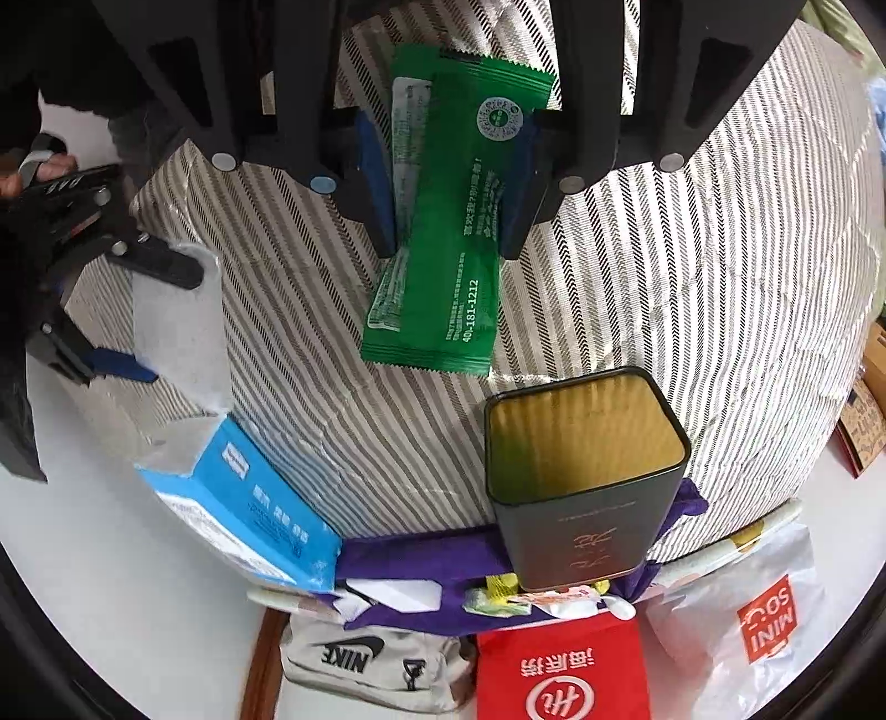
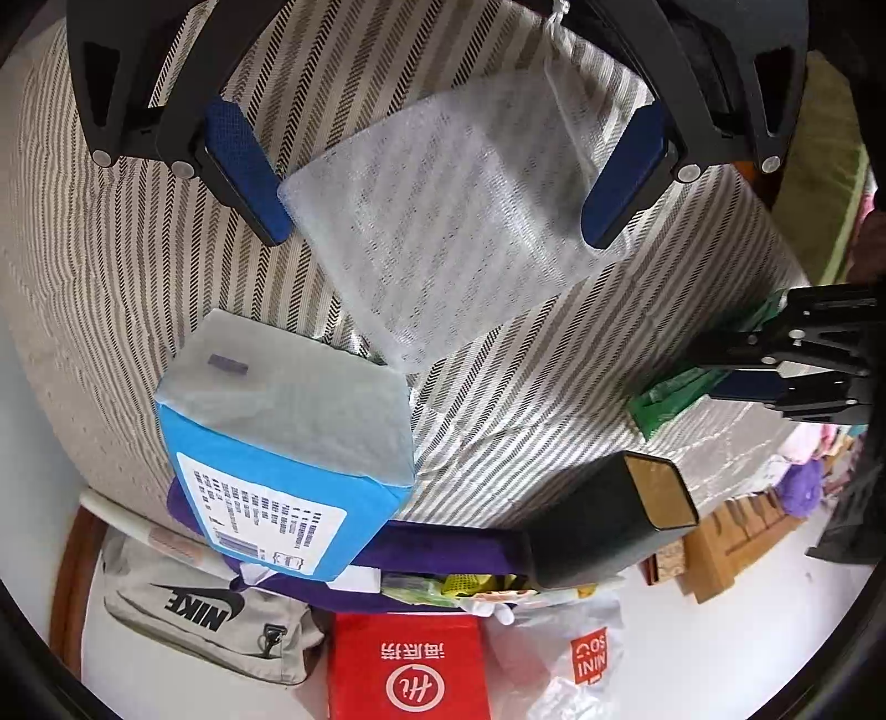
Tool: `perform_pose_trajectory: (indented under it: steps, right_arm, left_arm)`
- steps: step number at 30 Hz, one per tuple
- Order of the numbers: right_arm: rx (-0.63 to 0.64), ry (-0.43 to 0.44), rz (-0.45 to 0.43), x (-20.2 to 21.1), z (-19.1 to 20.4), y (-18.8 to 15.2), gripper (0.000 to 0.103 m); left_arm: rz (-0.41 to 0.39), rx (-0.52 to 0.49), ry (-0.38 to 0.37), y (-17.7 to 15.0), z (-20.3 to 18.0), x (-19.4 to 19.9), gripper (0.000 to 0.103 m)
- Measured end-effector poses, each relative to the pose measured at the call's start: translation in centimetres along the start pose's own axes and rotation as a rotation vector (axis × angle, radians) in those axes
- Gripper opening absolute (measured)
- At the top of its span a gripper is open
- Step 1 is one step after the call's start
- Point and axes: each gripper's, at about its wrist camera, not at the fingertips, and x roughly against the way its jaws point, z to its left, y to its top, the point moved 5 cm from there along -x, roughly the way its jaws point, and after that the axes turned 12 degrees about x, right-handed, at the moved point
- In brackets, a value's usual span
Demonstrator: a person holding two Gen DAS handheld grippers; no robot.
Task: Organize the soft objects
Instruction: 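Grasp the clear plastic bag with the right gripper while the left holds the green packet, then carry the green packet and clear plastic bag over the purple towel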
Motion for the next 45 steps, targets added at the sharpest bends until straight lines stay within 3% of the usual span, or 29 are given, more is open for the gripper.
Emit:
perform_pose_trajectory:
  steps: [3,5,8,10,13,23,45]
  right_arm:
    - [0.002,-0.01,-0.032,0.3,0.1,-0.3,0.099]
    - [-0.005,-0.027,-0.052,0.8,0.0,-0.4,0.087]
    - [0.017,-0.017,-0.075,1.3,0.4,-0.5,0.065]
    - [0.033,0.0,-0.089,1.6,0.7,-0.5,0.038]
    - [0.053,0.028,-0.092,2.0,1.5,-0.6,0.008]
    - [-0.043,0.113,-0.086,3.7,0.5,-0.6,0.005]
    - [-0.077,0.088,-0.174,8.8,-4.1,2.4,0.005]
  left_arm:
    - [-0.026,0.017,-0.004,0.0,-0.1,-0.1,0.034]
    - [-0.041,0.016,0.008,0.5,0.5,-0.5,0.031]
    - [-0.057,0.046,-0.002,0.8,0.9,-0.6,0.027]
    - [-0.061,0.067,-0.02,1.0,1.0,-0.8,0.026]
    - [-0.07,0.088,-0.036,0.7,0.7,-0.5,0.025]
    - [-0.091,0.142,-0.055,0.8,0.3,1.3,0.024]
    - [-0.185,0.227,-0.024,5.5,2.1,6.4,0.024]
